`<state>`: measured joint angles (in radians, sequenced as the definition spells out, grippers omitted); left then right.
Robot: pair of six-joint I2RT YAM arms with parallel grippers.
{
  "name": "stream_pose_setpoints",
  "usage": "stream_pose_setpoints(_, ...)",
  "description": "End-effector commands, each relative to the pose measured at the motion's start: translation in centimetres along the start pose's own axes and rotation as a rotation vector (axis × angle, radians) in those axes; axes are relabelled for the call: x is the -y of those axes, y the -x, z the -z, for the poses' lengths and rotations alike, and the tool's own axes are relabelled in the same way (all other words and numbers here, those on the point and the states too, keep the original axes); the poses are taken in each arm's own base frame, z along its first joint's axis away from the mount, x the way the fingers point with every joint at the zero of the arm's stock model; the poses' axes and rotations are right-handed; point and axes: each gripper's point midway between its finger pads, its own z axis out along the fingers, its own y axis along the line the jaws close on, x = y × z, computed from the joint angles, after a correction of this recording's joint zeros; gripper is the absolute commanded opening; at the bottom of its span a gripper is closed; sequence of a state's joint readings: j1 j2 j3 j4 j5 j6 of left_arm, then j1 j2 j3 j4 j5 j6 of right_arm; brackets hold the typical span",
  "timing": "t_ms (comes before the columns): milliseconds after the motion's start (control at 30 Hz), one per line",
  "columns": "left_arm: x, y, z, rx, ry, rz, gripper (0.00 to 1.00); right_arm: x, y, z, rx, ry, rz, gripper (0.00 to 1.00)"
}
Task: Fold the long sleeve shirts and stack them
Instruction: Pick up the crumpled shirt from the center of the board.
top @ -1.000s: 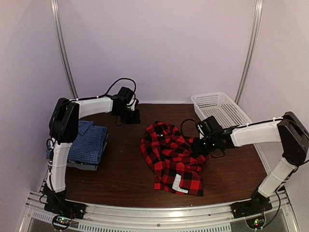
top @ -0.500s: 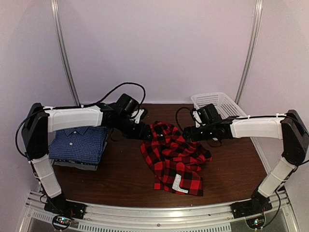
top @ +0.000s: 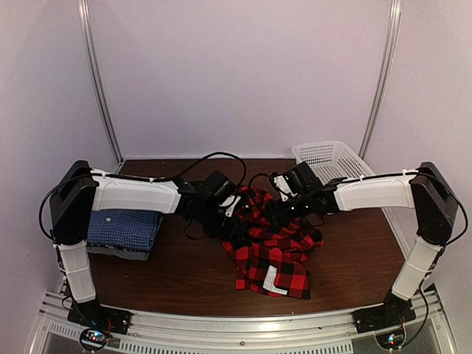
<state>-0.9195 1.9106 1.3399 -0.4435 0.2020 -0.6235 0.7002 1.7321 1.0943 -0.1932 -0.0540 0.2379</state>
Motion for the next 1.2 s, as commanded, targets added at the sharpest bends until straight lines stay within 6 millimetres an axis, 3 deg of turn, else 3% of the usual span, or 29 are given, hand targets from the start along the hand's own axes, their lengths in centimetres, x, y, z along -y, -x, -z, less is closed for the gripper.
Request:
stream_pose_setpoints(0,0.4,1.3,-1.1,0.032,0.013,0.010,0.79,0.4,-0.2,-0.6,-0.019,-0.045,0.021,0.82)
stream_pose_setpoints(133,-1.0,1.8,-1.4,0.051,0.090,0.036,0.73,0.5,-0.5,-0.9,-0.030,-0.051,0.025,0.70)
stream_pose_setpoints(333,-1.9,2.4,-0.7,0.078,0.149,0.044,0.24,0.4,-0.8,-1.1,-0.044,-0.053,0.035,0.43)
stream_pose_setpoints(467,-2.2,2.8,-0.1,0.095,0.161,0.042,0.07,0.4,-0.4,-0.9,-0.040,-0.053,0.034,0.22)
stream_pose_setpoints(533,-2.0,3.1,0.4,0.105,0.155,0.037,0.05,0.4,-0.1,-0.8,-0.032,-0.051,0.031,0.16)
stream_pose_setpoints(567,-1.7,3.3,0.7,0.112,0.145,0.031,0.07,0.3,0.0,-0.7,-0.029,-0.050,0.030,0.14)
stream_pose_setpoints(867,0.3,3.9,1.7,0.141,0.099,0.018,0.71,0.2,0.7,-0.4,-0.011,-0.047,0.014,0.02)
stream_pose_setpoints(1033,0.3,3.7,0.8,0.128,0.105,0.025,0.83,-0.1,1.3,0.0,0.008,-0.037,0.001,0.01)
stream_pose_setpoints(1167,0.1,3.9,0.2,0.128,0.124,0.027,0.87,-0.1,1.5,0.3,0.012,-0.035,0.000,0.01)
